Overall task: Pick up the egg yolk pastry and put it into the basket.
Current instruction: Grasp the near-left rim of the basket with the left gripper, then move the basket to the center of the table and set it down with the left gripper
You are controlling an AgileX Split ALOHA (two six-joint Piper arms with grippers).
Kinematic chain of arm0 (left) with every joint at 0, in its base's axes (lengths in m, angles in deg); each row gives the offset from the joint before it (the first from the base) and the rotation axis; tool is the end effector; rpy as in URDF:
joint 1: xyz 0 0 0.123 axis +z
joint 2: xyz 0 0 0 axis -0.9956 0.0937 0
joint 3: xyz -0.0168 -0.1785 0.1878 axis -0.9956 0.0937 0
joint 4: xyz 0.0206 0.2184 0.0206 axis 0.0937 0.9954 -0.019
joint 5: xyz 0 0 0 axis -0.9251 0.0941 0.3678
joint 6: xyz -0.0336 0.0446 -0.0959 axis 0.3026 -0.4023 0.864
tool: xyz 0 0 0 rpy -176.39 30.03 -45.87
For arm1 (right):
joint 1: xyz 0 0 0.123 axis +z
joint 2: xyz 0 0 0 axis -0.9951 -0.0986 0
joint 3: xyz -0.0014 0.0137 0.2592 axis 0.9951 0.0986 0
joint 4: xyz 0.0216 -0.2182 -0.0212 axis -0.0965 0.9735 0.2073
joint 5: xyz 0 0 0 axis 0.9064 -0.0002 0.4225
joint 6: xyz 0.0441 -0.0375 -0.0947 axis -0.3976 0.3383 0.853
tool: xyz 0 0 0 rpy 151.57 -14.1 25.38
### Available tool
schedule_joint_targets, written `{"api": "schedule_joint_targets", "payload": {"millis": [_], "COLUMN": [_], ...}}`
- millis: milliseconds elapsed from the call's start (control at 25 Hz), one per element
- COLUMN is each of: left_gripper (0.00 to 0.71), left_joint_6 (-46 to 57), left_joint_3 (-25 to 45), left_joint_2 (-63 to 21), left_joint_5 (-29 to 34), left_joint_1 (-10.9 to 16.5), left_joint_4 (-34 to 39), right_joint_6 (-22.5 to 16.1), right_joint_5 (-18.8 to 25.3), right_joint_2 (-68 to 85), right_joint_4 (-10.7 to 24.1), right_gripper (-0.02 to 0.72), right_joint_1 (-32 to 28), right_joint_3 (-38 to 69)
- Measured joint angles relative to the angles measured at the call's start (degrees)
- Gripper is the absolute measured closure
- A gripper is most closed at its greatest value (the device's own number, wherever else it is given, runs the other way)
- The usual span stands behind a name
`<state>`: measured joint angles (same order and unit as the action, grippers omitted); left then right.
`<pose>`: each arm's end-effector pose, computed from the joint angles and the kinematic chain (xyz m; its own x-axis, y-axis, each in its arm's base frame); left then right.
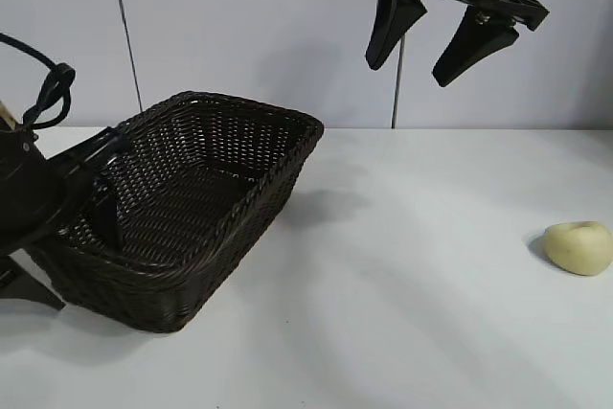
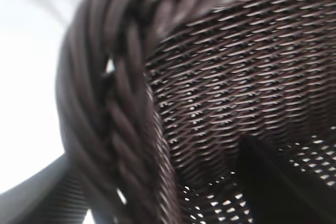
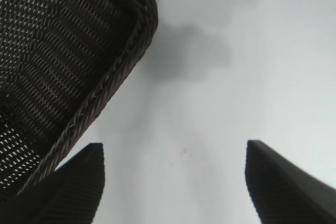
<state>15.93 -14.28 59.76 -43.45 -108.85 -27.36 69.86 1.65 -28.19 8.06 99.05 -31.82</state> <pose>0.2517 -0.1182 0.1262 -0.6380 -0.7681 -0.0548 -0.7122 0.6156 -0.3373 0.3549 0.1226 0.2528 -0.9003 -0.1798 -0.3964 -0.2970 0.9195 0.2575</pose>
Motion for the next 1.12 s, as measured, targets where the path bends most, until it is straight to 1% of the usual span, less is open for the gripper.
{"api": "schedule_joint_targets", "payload": {"millis": [80,400,560,640,800,960,1120], "left_gripper": [0.612,0.611,0.611,0.611,0.611,0.611,0.611], "left_joint_6": [0.41,-0.03,-0.51,-1.97,-7.62,-16.48,-26.35], "left_joint_3": [-0.07,-0.11,-0.11,-0.11,-0.11,-0.11,-2.26], "left_joint_2": [0.0,-0.24,-2.47,-3.58,-5.92,-7.07,-7.04], "left_joint_5": [-0.67,0.11,1.37,2.56,4.52,6.62,10.1], "left_joint_1": [0.0,-0.06,0.0,0.51,2.63,5.29,6.39], "left_joint_4": [-0.31,-0.42,-2.27,-3.65,-6.89,-12.5,-14.74], "right_joint_6": [0.0,0.0,0.0,0.0,0.0,0.0,0.0], "right_joint_5": [0.0,0.05,0.05,0.05,0.05,0.05,0.05], "right_joint_2": [0.0,0.0,0.0,0.0,0.0,0.0,0.0], "right_joint_4": [0.0,0.0,0.0,0.0,0.0,0.0,0.0], "right_gripper": [0.164,0.164,0.164,0.164,0.164,0.164,0.164], "right_joint_1": [0.0,0.0,0.0,0.0,0.0,0.0,0.0], "right_joint_3": [0.0,0.0,0.0,0.0,0.0,0.0,0.0]}}
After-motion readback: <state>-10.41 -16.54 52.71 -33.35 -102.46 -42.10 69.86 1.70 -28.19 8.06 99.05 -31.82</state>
